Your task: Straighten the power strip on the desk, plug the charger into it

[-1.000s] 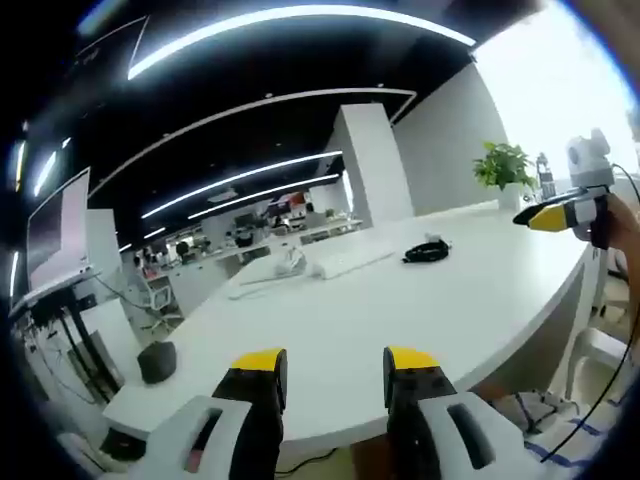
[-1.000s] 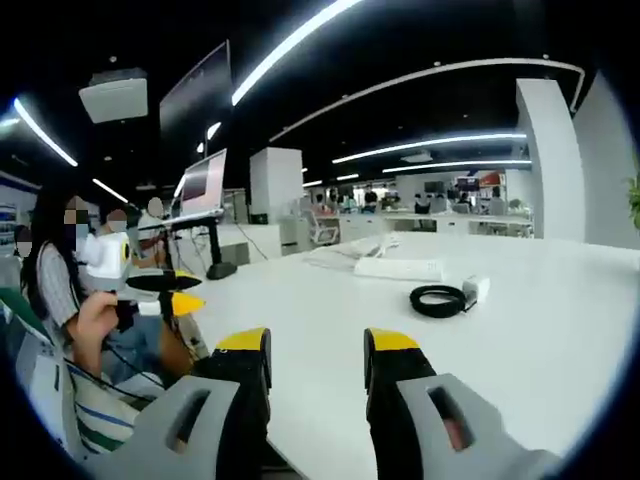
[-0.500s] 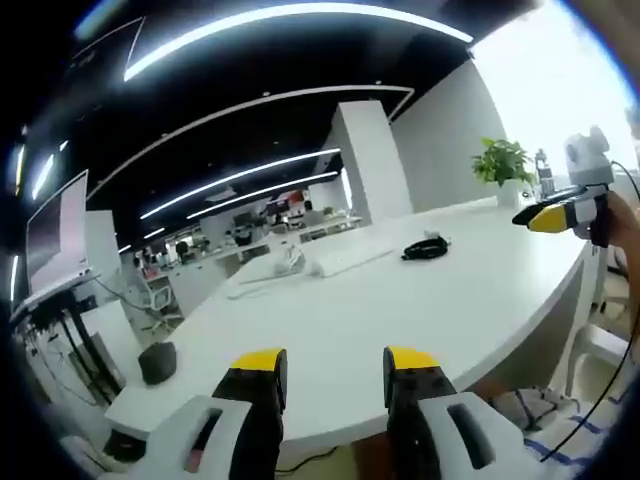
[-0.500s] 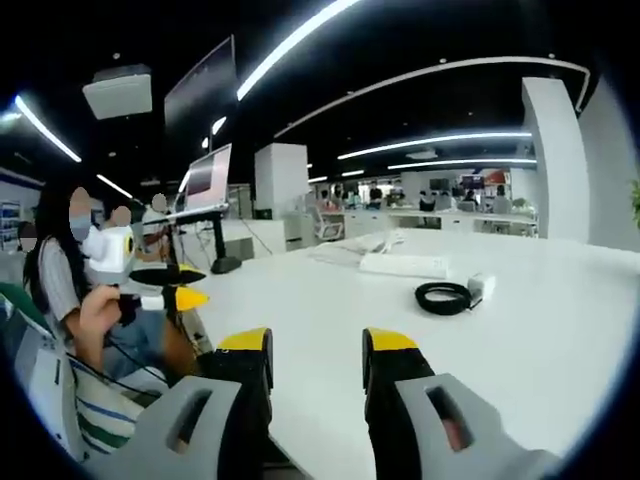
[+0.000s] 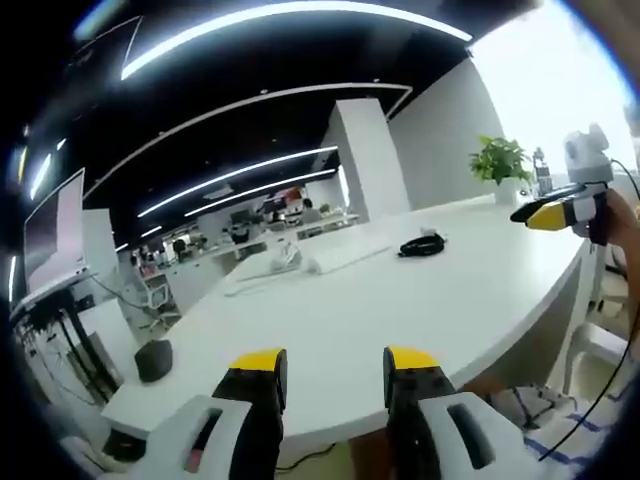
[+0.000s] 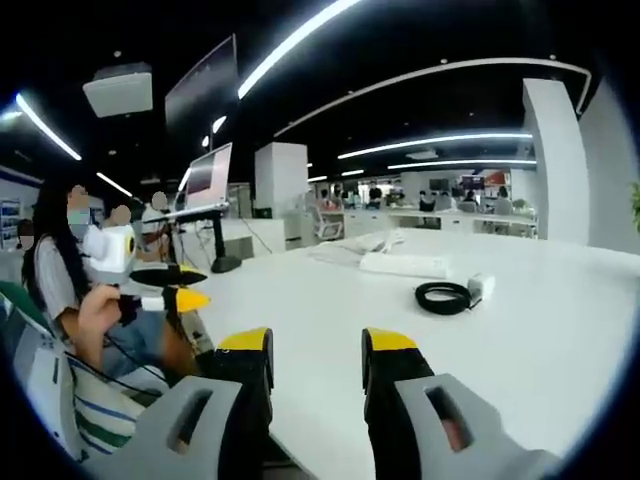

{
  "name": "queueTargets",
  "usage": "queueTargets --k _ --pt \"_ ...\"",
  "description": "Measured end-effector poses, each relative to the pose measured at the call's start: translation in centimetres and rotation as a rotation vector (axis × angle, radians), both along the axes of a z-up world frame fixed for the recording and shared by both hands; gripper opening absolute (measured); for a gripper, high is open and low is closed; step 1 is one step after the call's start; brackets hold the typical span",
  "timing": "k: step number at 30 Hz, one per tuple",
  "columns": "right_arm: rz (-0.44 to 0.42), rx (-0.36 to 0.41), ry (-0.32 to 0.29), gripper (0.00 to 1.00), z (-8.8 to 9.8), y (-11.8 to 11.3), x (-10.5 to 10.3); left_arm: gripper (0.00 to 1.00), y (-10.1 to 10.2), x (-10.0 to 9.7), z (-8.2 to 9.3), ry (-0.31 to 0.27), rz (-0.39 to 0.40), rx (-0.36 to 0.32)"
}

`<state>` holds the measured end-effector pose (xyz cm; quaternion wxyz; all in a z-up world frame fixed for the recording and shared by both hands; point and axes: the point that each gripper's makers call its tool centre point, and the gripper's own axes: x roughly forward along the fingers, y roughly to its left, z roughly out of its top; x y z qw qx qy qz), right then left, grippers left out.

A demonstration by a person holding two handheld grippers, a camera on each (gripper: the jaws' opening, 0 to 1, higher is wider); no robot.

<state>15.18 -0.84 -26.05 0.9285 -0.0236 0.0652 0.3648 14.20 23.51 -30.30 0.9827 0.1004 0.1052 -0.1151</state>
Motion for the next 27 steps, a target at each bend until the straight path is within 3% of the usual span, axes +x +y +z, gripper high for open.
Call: queueTargets --k 27 --pt "-0.005 -0.012 0.008 0.35 -0.53 0.23 0.11 0.39 0.40 0.00 -0.35 0.012 -0.001 -0.002"
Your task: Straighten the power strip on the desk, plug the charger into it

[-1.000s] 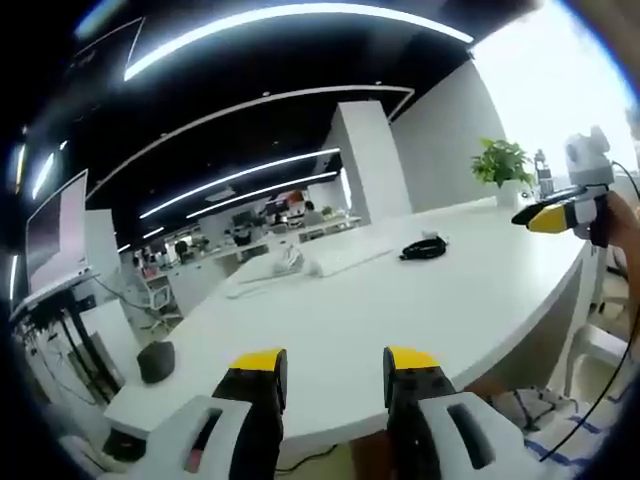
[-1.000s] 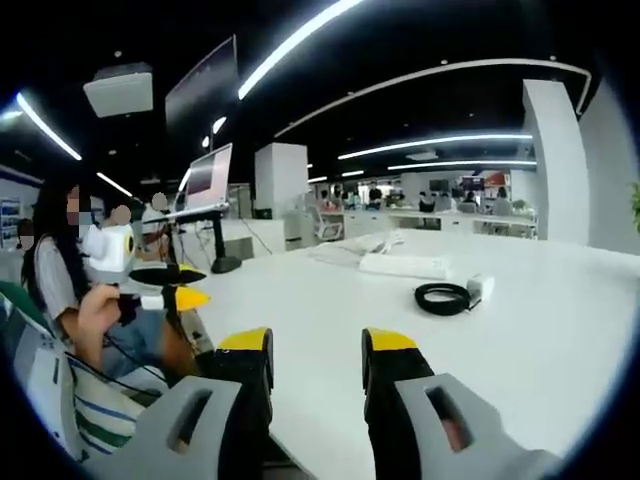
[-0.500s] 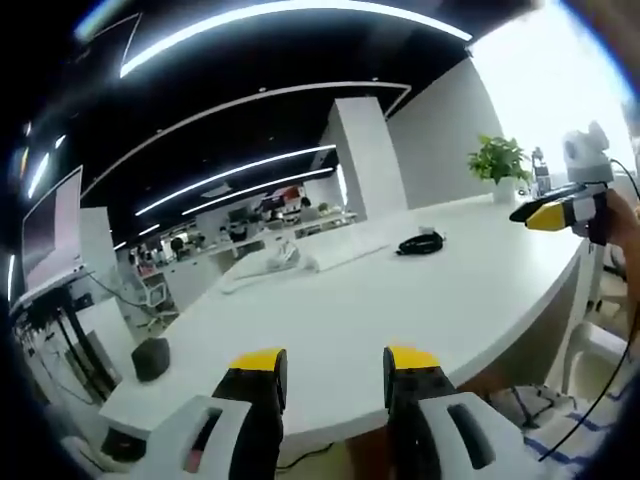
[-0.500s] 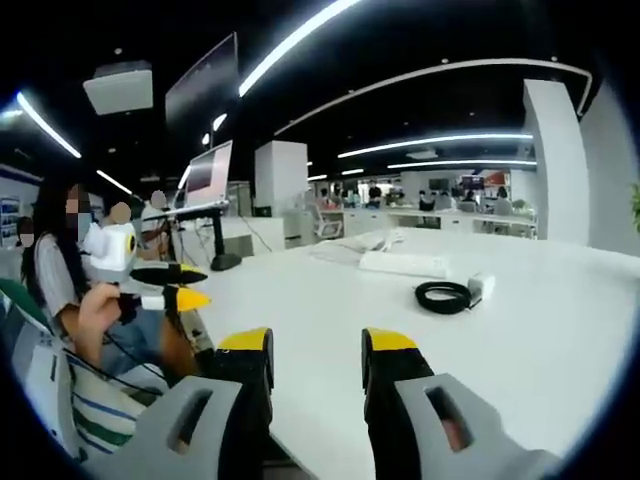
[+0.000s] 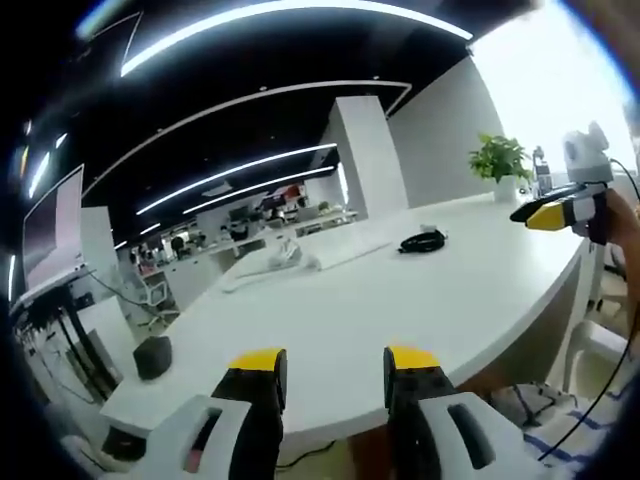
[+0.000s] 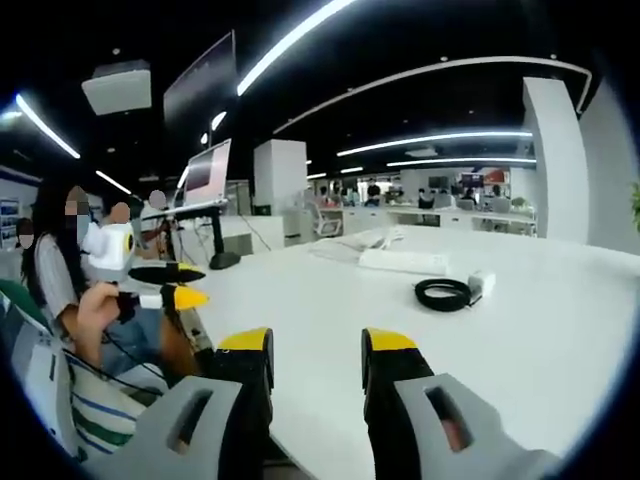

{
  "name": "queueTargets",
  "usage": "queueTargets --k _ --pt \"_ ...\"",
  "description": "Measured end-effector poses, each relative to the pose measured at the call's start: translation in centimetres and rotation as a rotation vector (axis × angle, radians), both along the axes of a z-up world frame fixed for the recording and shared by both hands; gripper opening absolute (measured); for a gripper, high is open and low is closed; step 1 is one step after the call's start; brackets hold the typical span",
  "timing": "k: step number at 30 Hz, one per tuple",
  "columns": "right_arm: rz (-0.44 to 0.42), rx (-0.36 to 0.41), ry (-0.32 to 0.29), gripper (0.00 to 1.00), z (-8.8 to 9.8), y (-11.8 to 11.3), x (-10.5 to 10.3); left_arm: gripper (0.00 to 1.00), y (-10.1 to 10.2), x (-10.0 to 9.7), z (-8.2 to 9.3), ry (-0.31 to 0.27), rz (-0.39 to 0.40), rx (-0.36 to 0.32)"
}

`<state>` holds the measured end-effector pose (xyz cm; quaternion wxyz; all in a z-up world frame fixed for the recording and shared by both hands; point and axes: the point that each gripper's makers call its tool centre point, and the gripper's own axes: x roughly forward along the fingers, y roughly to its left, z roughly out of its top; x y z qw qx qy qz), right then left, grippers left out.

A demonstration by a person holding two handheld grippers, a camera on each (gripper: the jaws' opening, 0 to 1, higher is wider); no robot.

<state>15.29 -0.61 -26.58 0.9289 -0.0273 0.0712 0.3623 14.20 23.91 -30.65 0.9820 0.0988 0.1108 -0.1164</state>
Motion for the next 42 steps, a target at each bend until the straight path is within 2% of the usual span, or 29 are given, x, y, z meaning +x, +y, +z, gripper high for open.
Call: queueTargets --k 10,15,17,20,23,28,35,38,42 --pt "0.016 -0.009 0.013 0.35 -0.6 0.4 0.3 0.40 0.9 0.2 0.1 -0.004 0.028 0.003" --pt "0.022 -0.017 0.025 0.35 -1.1 0.6 1.1 0.40 0.8 0.7 0.2 -0.010 0.026 0.012" --pt "0.027 -0.013 0.025 0.35 -1.2 0.8 1.5 0.40 0.9 1.0 0.3 -0.015 0.036 -0.005" --pt "0.035 -0.006 0.028 0.35 -1.3 1.0 2.3 0.42 1.4 1.5 0.3 -0.025 0.054 -0.019" --pt "0.042 -0.005 0.042 0.35 -1.6 1.2 3.3 0.42 1.7 2.0 0.3 -0.021 0.054 -0.013" --pt "0.062 -0.028 0.060 0.35 -2.2 1.8 4.6 0.42 2.8 3.5 0.7 -0.048 0.079 0.012" --pt "0.074 -0.048 0.054 0.35 -2.0 2.2 5.9 0.41 2.1 4.8 1.4 -0.078 0.037 0.006" --pt "0.079 -0.060 0.051 0.35 -2.0 2.5 6.6 0.41 1.9 5.7 1.3 -0.090 0.031 0.020" --pt "0.082 -0.070 0.046 0.35 -1.7 2.6 7.7 0.41 1.7 7.1 0.8 -0.078 0.010 0.022"
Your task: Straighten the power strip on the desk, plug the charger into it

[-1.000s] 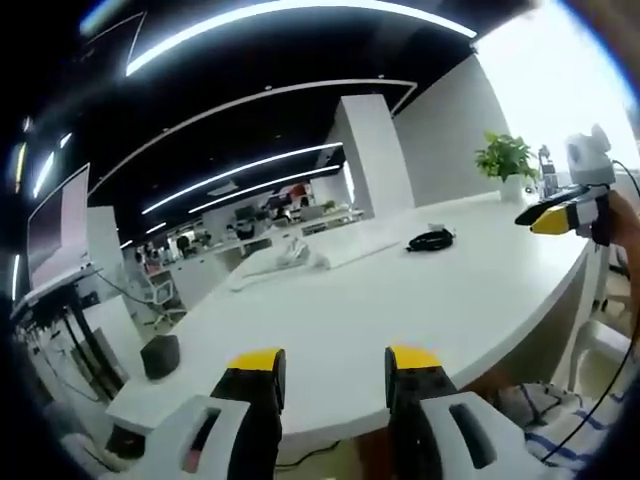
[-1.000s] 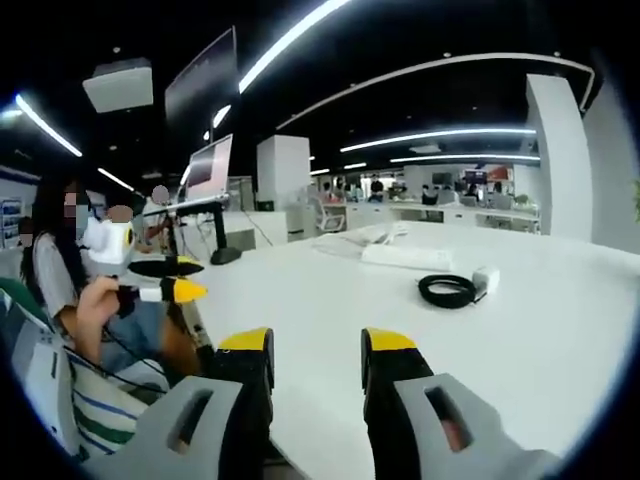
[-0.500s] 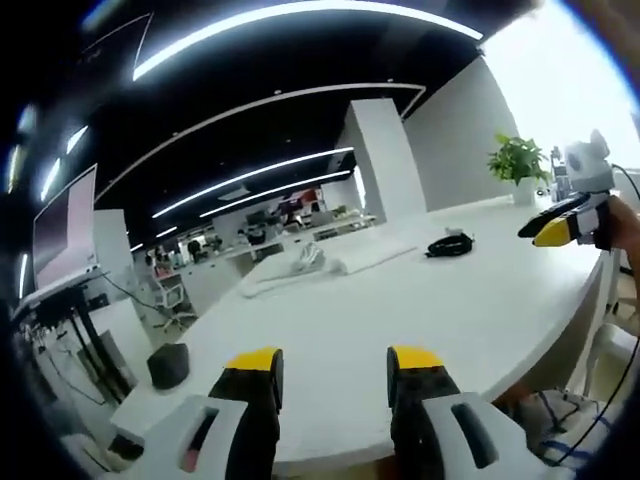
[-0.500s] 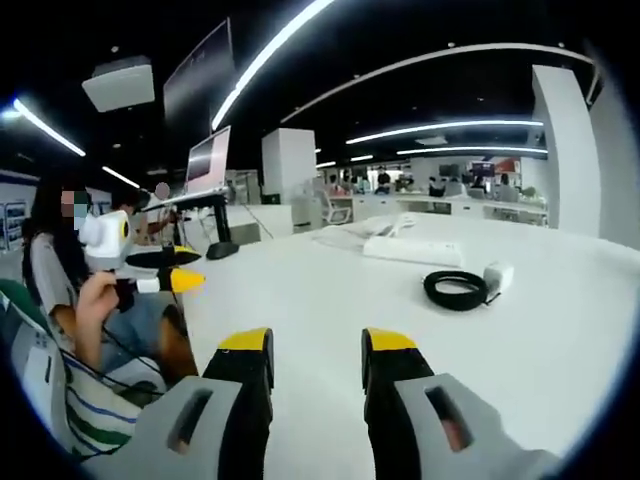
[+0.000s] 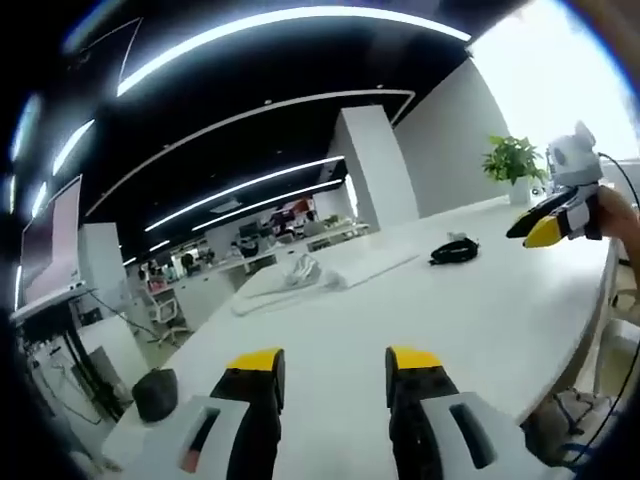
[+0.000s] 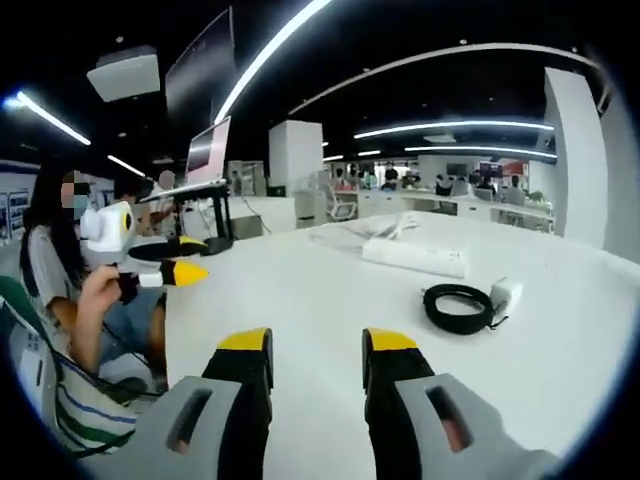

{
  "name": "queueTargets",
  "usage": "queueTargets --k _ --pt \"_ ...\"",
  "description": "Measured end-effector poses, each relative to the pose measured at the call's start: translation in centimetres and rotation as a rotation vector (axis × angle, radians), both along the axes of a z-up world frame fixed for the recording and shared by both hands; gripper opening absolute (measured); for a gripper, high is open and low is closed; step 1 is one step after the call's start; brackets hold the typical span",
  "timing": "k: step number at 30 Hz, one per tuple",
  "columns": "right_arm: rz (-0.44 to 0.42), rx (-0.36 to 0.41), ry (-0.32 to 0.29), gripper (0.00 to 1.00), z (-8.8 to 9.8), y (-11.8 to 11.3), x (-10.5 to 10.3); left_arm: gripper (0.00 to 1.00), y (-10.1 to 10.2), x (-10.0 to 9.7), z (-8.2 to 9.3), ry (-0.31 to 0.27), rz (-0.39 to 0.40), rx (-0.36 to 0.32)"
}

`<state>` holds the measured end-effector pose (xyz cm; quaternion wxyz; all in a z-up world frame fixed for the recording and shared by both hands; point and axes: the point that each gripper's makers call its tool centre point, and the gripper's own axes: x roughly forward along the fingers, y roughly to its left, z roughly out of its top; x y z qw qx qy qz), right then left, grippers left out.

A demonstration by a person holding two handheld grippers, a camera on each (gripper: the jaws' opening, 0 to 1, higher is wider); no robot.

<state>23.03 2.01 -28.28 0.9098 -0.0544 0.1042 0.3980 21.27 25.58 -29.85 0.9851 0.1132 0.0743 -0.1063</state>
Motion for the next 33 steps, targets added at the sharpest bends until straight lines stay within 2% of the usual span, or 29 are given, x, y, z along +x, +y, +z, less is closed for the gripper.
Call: queueTargets --k 6,13,20,27,30,33 --pt "-0.001 -0.018 0.000 0.36 0.2 0.0 1.7 0.41 -0.5 1.4 -0.3 0.015 -0.039 -0.009" --pt "-0.021 -0.045 -0.003 0.36 0.3 -0.7 3.9 0.41 -1.2 3.3 -0.1 0.020 -0.094 -0.052" --pt "-0.046 -0.015 0.014 0.35 0.8 -1.6 5.9 0.36 -2.2 5.0 0.3 0.031 -0.155 -0.075" --pt "-0.044 0.038 0.016 0.33 1.7 -2.0 7.1 0.36 -3.3 6.6 0.4 0.032 -0.174 -0.088" --pt "-0.058 0.032 0.001 0.32 2.1 -2.4 7.8 0.36 -4.8 6.9 0.0 0.057 -0.209 -0.052" --pt "-0.073 0.023 0.003 0.32 2.3 -2.8 8.6 0.37 -5.9 7.5 0.3 0.053 -0.224 -0.033"
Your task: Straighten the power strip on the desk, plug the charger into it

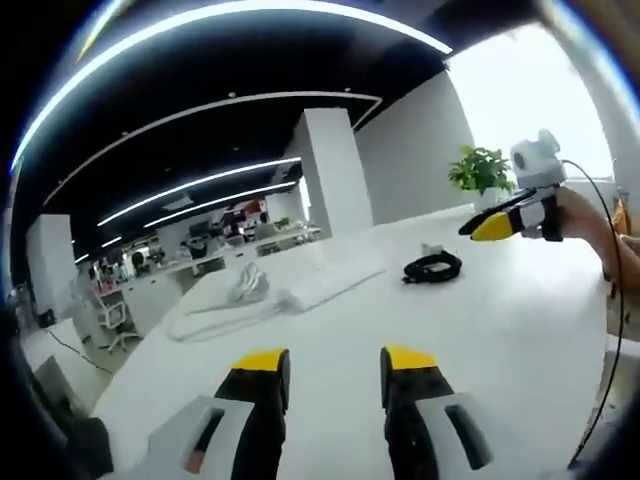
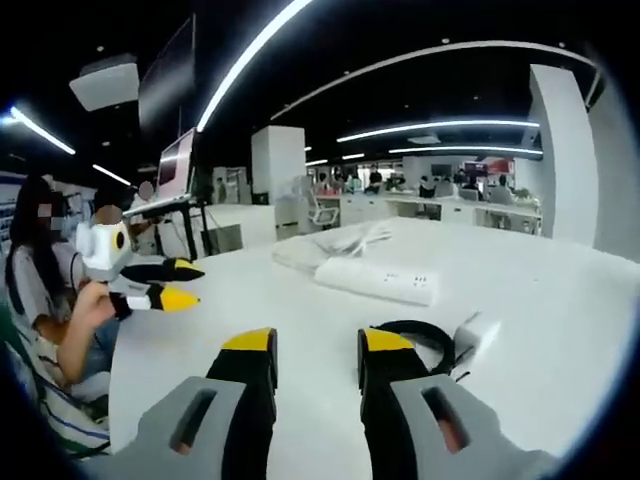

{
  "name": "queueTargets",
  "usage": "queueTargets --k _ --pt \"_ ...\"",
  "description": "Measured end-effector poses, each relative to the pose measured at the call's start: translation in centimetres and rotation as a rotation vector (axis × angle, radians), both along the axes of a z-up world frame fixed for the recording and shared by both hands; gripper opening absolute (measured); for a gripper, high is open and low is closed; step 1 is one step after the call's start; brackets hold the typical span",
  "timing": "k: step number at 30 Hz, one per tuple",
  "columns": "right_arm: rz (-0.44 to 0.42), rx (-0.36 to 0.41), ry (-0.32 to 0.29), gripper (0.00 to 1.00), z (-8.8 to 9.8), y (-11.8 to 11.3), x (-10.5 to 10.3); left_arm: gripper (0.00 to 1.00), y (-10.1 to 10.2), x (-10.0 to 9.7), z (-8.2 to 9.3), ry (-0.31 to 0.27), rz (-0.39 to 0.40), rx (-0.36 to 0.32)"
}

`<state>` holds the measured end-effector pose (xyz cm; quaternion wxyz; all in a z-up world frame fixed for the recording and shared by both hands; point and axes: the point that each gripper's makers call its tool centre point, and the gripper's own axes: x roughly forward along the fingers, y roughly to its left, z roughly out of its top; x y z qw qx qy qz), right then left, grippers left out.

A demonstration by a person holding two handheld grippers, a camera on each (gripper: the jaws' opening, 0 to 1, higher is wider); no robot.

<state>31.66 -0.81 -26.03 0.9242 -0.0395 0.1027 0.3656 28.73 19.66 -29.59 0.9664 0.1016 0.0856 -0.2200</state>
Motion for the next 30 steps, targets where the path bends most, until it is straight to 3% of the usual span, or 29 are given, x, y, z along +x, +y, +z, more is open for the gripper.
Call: queueTargets --k 10,17,21,24,30 --pt "-0.025 0.060 0.024 0.32 0.2 -1.1 2.5 0.39 -1.6 2.4 2.1 -0.009 -0.051 -0.035" --pt "-0.045 0.043 0.021 0.32 0.3 -2.0 4.4 0.38 -2.3 4.7 3.2 -0.024 -0.095 -0.065" --pt "-0.098 0.036 -0.003 0.30 0.2 -3.0 6.0 0.37 -3.2 5.6 2.7 0.034 -0.120 -0.130" --pt "-0.095 0.034 0.000 0.30 -0.3 -3.0 6.9 0.37 -3.1 7.3 1.8 0.053 -0.097 -0.083" --pt "-0.076 0.008 0.002 0.31 -0.9 -2.7 8.3 0.37 -3.0 9.7 1.3 0.067 -0.085 -0.063"
